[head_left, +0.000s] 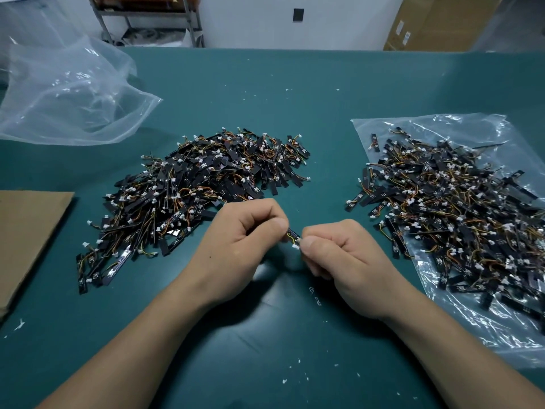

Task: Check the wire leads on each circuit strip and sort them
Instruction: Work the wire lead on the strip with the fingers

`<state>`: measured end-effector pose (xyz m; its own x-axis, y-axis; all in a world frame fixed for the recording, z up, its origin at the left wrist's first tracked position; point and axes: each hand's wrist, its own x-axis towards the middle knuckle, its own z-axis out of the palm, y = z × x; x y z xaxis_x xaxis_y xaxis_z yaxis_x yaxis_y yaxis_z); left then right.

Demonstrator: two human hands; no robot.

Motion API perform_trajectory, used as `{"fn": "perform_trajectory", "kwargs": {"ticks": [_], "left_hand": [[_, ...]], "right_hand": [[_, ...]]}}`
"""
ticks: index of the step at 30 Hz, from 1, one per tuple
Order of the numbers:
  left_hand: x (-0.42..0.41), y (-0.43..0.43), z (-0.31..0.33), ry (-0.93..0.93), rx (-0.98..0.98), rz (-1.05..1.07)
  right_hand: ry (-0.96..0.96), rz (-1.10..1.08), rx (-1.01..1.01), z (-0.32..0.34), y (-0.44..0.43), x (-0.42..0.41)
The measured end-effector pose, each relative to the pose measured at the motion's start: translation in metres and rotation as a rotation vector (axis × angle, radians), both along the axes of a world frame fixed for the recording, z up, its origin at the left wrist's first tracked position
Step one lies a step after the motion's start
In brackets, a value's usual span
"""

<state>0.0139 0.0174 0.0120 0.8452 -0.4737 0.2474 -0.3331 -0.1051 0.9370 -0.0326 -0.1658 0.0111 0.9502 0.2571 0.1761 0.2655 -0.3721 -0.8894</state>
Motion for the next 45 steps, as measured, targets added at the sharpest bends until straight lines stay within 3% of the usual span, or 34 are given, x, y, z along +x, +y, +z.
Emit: {"fn": "perform_trajectory", "kwargs": {"ticks": [3,6,8,12,14,22,30,37,41,45], "left_hand": [[-0.001,0.0,-0.001,-0.037,-0.067,0.12],[0.001,0.002,-0.004,-0.4,0.151,0.445],[0.001,0.002,-0.005,-0.527,0.338,0.625],[0.003,0.0,-0.011,-0.313,0.81,0.609],[0.004,0.0,-0.013,-0.275,0.894,0.569],[0.005,0.001,-0.009,-0.345,0.691,0.69],[0.008,0.008,-0.011,-0.473,0.264,0.694],[0.001,0.001,-0.008,-0.711,0.24,0.604],[-0.005,-0.005,-0.01,-0.579,0.059,0.298],[-0.005,-0.007,-0.009,-0.4,-0.013,0.308]], "right_hand": [[-0.094,-0.158,0.177,-0.003,0.002,0.0],[-0.031,-0.276,0.432,-0.005,0.002,0.003],[-0.003,-0.265,0.332,-0.009,0.002,0.004],[-0.004,-0.234,0.078,-0.011,0.007,0.003],[0.0,-0.242,0.045,-0.01,0.008,0.002],[0.041,-0.256,0.108,-0.005,0.008,0.002],[0.06,-0.28,0.139,-0.007,0.008,0.003],[0.071,-0.286,0.243,-0.008,0.008,0.006],[0.047,-0.271,0.229,-0.008,0.007,0.005],[0.023,-0.261,0.19,-0.006,0.006,0.004]]}}
